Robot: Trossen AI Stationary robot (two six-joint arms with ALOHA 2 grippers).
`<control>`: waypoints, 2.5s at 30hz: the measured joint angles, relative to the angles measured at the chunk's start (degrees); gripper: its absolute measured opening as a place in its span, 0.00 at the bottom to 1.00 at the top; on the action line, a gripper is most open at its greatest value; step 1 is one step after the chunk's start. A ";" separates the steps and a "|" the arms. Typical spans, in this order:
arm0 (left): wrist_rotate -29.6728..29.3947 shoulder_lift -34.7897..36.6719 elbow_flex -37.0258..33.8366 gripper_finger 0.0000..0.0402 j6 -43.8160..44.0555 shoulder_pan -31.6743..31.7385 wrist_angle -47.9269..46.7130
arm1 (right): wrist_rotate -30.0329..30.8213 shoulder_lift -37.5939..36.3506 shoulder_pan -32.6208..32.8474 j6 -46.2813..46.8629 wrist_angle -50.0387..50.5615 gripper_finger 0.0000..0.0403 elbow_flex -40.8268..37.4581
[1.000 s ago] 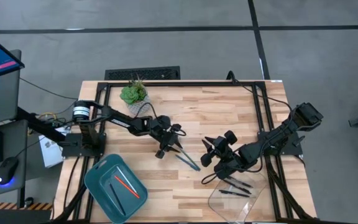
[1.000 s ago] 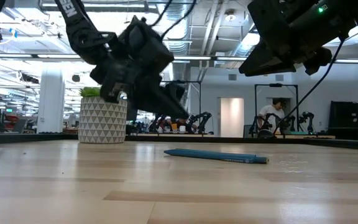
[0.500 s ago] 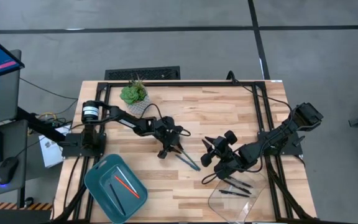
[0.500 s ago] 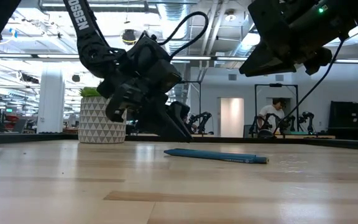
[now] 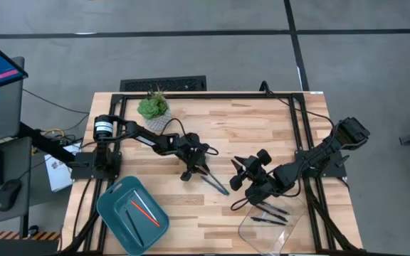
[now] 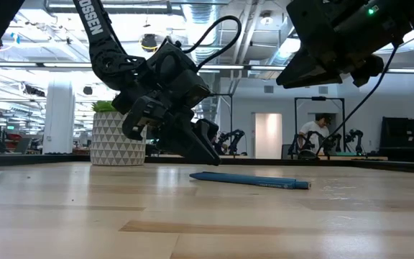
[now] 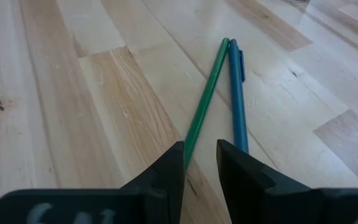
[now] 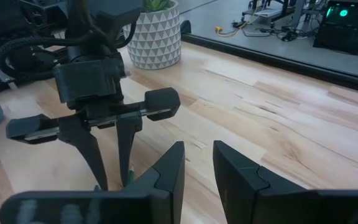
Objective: Sort pens & pencils
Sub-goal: Put the green pencil into the blue bin
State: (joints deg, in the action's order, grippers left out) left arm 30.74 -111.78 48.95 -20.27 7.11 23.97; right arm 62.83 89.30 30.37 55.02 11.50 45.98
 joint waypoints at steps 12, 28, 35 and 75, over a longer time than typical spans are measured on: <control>-0.06 0.01 -0.04 0.21 -0.02 0.00 -0.02 | 0.04 0.00 -0.02 -0.02 0.01 0.27 0.00; -0.31 0.01 -0.07 0.21 -1.60 0.02 -0.02 | 0.11 0.00 -0.02 -0.02 0.01 0.27 0.00; -1.62 0.01 -0.07 0.21 -3.71 0.40 1.09 | 0.11 0.00 -0.02 -0.02 0.01 0.27 0.00; 0.09 0.03 0.13 0.21 -1.73 1.57 1.22 | 0.11 0.00 -0.02 -0.02 0.02 0.27 0.00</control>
State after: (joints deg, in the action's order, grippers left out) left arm 30.83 -111.74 49.08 -22.00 8.69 25.19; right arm 62.94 89.30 30.35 55.00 11.51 45.98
